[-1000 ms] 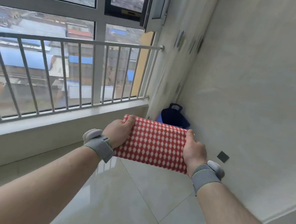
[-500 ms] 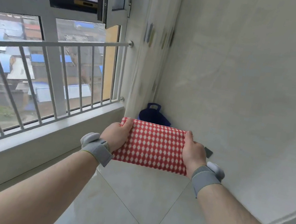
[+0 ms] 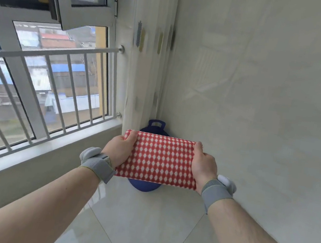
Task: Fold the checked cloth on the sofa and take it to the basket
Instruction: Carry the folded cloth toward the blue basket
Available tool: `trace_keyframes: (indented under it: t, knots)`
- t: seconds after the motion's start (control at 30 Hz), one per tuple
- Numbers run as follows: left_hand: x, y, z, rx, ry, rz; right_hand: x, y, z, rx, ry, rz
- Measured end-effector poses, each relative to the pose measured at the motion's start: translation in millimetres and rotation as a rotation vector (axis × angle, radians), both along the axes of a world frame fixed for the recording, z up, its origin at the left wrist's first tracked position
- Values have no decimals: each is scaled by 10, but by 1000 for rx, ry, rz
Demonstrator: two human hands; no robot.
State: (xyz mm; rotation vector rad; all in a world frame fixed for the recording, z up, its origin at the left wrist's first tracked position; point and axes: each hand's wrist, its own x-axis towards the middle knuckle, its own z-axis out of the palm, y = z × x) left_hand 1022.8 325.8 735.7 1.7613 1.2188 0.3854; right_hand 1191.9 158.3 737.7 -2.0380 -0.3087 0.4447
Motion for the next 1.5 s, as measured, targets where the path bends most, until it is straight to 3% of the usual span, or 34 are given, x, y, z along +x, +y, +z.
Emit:
trace_keyframes:
  t: [0.3, 0.6, 0.9, 1.2, 1.5]
  knots:
    - [797, 453, -352, -215, -39, 70, 916, 538, -346, -72, 51, 30]
    - [1671, 1626, -1135, -399, -104, 90, 1840, 1698, -984, -224, 154, 0]
    - [2622, 2839, -1629, -292, 61, -44, 2721, 2844, -1501, -332, 201, 70]
    - [3356, 3371, -2191, -356, 315, -155, 3572, 3422, -2159, -546, 347, 284]
    - [3995, 3751, -2880, -341, 506, -109, 4271, 4010, -3030, -679, 328, 486]
